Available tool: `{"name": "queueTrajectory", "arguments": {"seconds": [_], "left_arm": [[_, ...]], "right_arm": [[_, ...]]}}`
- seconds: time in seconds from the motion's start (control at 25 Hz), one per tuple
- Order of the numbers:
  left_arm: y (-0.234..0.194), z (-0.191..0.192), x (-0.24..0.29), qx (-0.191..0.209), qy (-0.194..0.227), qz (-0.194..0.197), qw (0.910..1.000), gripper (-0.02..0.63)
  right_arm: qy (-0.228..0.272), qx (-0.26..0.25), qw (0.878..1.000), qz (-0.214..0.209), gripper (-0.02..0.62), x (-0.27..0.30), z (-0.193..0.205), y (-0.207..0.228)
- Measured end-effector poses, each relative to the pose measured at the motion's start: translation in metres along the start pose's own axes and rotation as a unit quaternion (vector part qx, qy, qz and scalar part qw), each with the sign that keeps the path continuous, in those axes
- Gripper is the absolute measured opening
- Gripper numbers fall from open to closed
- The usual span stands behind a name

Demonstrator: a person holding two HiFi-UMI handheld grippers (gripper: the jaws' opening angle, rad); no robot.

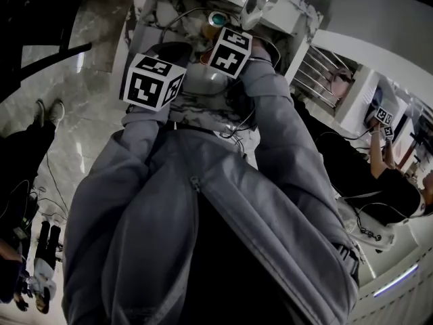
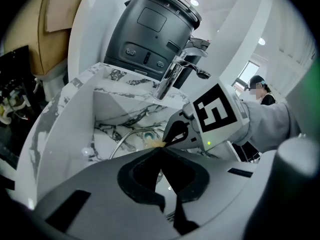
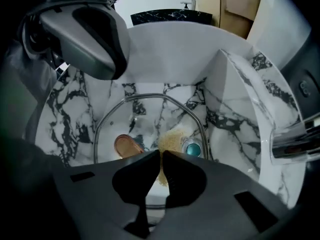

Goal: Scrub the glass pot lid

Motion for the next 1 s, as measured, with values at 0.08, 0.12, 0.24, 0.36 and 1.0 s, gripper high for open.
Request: {"name": "queueTrajectory", "arguments": {"seconds": [0.08, 0.12, 0.24, 0.36, 1.0], "left_arm": [[0.004, 0.002, -0.002, 0.004, 0.001, 0.002, 1.0, 0.015], [0.006, 0.003, -0.003, 0.006, 0.002, 0.003, 1.0, 0.014], [0.012, 0.006, -0.006, 0.011, 0.004, 0.005, 0.9999, 0.014], [0.018, 0.011, -0.008, 0.016, 0.004, 0.008, 0.9998, 0.014], [0.027, 0.027, -0.014, 0.026, -0.004, 0.011, 0.9996, 0.014]], "right_arm": [[0.003, -0.004, 1.0, 0.004, 0.041, -0.01, 0.001, -0.011], [0.003, -0.006, 1.0, 0.009, 0.041, -0.014, 0.002, -0.018], [0.007, -0.006, 1.0, 0.017, 0.041, -0.024, 0.005, -0.039], [0.009, -0.011, 1.0, 0.018, 0.041, -0.028, 0.009, -0.063], [-0.018, -0.023, 0.999, -0.032, 0.041, 0.02, 0.021, -0.121]]}}
Point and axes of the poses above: the fingertips, and each gripper's own axes: x forward along the fingers, y to its right, z out of its underside, the point moved 8 cm from there along -x, backward along the fingers, and after that the axes turned 3 degrees about z, right-handed, at the moved point
